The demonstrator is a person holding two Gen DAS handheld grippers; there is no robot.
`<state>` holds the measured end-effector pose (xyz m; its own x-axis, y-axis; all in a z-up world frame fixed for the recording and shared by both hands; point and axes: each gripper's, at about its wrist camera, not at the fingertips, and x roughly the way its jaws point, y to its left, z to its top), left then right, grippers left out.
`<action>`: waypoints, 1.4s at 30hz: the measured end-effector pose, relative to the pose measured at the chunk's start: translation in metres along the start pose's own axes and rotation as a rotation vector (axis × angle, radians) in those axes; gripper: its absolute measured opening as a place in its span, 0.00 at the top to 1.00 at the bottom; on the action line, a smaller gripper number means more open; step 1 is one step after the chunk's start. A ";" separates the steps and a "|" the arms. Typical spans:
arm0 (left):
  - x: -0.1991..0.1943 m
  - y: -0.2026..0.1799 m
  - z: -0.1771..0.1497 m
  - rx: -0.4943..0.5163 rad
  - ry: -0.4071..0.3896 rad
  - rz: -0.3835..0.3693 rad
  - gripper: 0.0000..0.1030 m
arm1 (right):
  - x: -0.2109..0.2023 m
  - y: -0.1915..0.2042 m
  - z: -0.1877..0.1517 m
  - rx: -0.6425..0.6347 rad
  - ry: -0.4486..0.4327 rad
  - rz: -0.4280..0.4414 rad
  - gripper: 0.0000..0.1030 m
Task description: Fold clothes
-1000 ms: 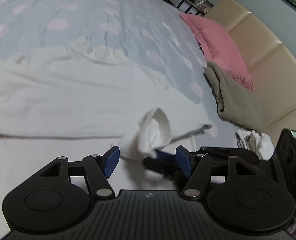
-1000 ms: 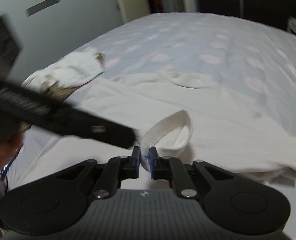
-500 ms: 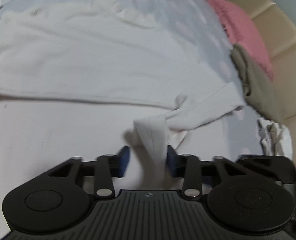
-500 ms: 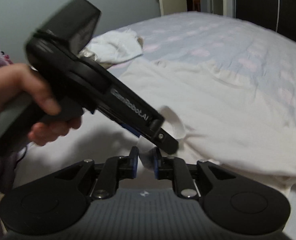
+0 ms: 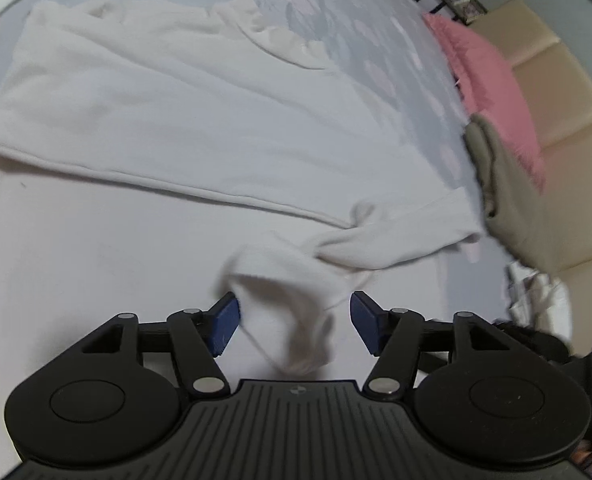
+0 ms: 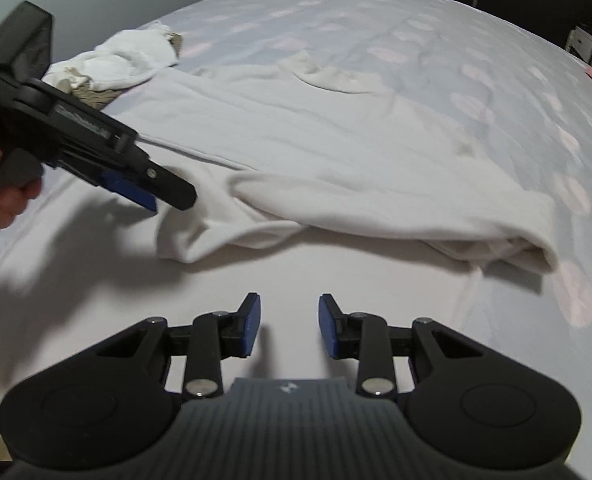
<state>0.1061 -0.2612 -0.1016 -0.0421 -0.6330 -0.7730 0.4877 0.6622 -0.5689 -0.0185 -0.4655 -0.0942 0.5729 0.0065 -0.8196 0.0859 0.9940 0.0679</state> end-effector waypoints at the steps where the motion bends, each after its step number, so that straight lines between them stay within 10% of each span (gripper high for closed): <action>1: 0.002 -0.002 -0.001 0.001 0.000 -0.003 0.37 | 0.000 0.001 0.001 0.002 0.004 -0.007 0.66; 5: 0.015 -0.011 -0.004 0.055 0.008 0.049 0.42 | 0.000 -0.007 -0.006 0.010 0.021 -0.065 0.66; 8: 0.016 -0.013 -0.001 0.109 -0.011 0.069 0.87 | -0.002 -0.022 -0.010 0.057 -0.001 -0.110 0.62; 10: 0.008 -0.013 0.006 0.111 -0.040 0.038 0.96 | -0.005 -0.034 -0.013 0.093 -0.024 -0.145 0.57; 16: -0.042 -0.044 0.040 0.168 -0.211 -0.131 1.00 | -0.016 -0.070 -0.011 0.182 -0.132 -0.248 0.57; 25: -0.091 -0.094 0.076 0.226 -0.384 -0.303 1.00 | 0.010 -0.063 0.015 0.129 -0.209 -0.172 0.59; 32: -0.110 -0.087 0.081 0.251 -0.479 -0.255 1.00 | 0.034 -0.083 0.031 0.223 -0.156 -0.270 0.57; 42: -0.121 -0.045 0.098 0.216 -0.575 0.014 1.00 | 0.022 -0.132 0.003 0.482 -0.071 -0.265 0.50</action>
<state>0.1749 -0.2541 0.0450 0.4132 -0.7796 -0.4706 0.6533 0.6138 -0.4432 -0.0146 -0.5969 -0.1196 0.5331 -0.2608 -0.8048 0.5881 0.7981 0.1309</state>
